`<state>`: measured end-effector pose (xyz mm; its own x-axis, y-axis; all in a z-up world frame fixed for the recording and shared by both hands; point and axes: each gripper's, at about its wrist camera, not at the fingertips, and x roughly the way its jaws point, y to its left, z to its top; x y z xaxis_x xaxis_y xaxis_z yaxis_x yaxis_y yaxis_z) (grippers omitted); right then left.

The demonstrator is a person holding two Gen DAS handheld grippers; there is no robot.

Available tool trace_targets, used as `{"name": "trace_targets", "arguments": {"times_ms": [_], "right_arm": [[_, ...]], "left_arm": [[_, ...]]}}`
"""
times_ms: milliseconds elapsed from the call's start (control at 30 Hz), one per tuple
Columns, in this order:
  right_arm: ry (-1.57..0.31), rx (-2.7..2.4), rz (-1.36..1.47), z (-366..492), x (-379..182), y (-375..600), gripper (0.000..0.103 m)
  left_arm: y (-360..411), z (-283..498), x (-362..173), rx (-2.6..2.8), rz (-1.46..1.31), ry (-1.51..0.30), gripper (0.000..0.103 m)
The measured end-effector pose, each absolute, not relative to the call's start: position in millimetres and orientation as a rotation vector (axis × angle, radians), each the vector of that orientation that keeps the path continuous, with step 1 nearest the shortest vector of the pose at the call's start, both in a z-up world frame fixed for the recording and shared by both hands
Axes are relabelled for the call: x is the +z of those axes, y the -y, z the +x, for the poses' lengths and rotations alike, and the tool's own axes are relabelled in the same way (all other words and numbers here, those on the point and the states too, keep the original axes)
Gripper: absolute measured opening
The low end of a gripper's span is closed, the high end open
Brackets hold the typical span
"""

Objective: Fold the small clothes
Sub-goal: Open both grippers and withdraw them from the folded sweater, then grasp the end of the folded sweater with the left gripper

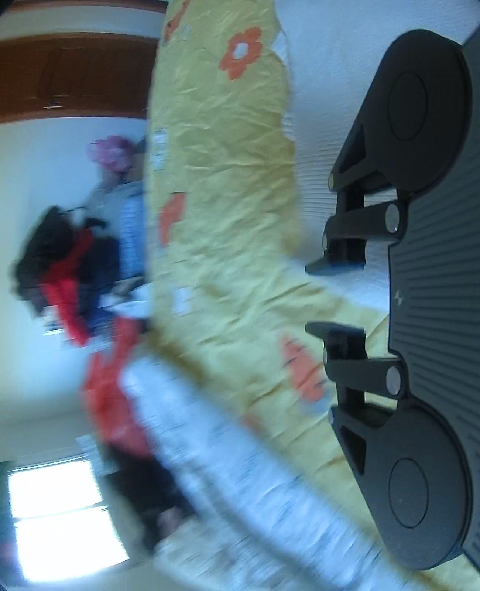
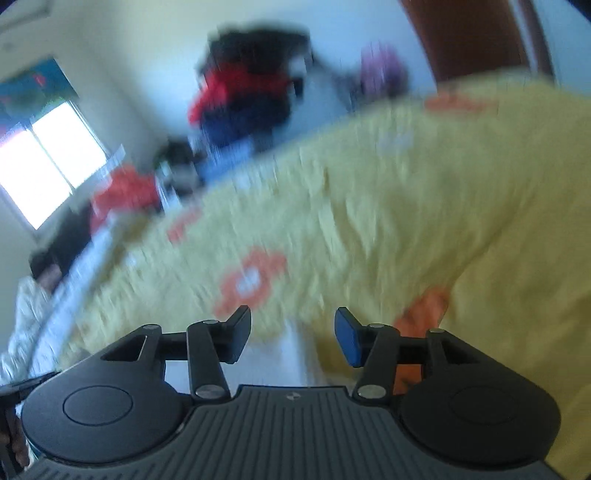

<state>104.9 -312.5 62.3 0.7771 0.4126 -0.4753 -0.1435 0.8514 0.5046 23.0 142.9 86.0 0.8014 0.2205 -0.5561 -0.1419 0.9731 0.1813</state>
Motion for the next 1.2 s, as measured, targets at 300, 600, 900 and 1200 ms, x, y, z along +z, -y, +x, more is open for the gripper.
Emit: {"name": "trace_targets", "arguments": {"times_ms": [300,600,900,1200], "right_arm": [[-0.656,0.322,0.072,104,51,205,0.058],[-0.739,0.209,0.041,121,16,227,0.063],[-0.608,0.479,0.005,70,77,149,0.069],[-0.703,0.623,-0.193,73,21,72,0.081]], "left_arm": [[-87,74,36,0.117,0.179,-0.768,0.066],[-109,71,15,0.099,0.055,-0.733,0.079],[-107,72,13,0.095,0.045,-0.730,0.079],[-110,73,14,0.087,0.032,-0.726,0.080]]}}
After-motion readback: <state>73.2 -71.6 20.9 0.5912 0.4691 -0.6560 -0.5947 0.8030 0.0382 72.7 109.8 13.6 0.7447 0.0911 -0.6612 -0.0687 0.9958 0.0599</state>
